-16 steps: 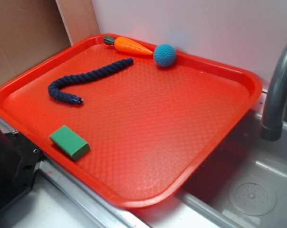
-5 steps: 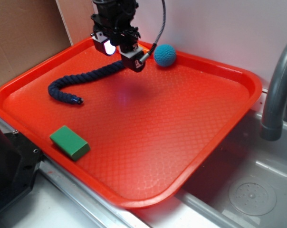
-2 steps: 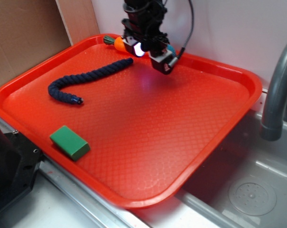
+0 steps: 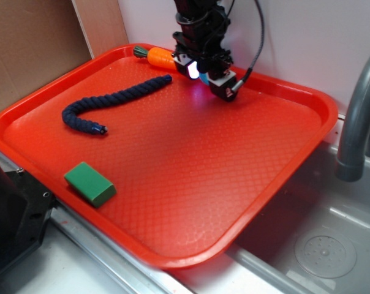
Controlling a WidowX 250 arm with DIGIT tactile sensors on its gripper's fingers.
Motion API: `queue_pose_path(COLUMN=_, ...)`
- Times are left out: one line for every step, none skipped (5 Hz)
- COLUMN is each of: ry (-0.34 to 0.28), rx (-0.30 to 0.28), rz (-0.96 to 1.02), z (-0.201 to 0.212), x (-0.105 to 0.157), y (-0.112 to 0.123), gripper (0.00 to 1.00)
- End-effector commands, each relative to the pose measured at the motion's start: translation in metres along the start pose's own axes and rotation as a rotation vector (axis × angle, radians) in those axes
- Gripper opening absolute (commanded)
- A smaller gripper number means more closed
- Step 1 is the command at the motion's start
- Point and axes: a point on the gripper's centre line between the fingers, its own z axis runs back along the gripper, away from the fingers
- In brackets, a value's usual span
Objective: Grab the blue ball.
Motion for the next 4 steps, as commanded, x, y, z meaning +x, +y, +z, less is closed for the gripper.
queue_pose_path(ry=-0.084, rx=0.029, rz=0.023, z=0.016, x=0.012, y=0.003, gripper=0.0)
queue_pose_path(ry=-0.108, rx=0.034, rz=0.03, z=0.035, x=-0.001, y=0.005, gripper=0.0)
queue_pose_path(ry=-0.133, rx=-0.021, rz=0.061, z=0.082, x=-0.036, y=0.011, gripper=0.0)
queue_pose_path(ry=-0.041, rx=-0.178, rz=0.067, z=0.13, x=-0.064, y=0.025, gripper=0.0)
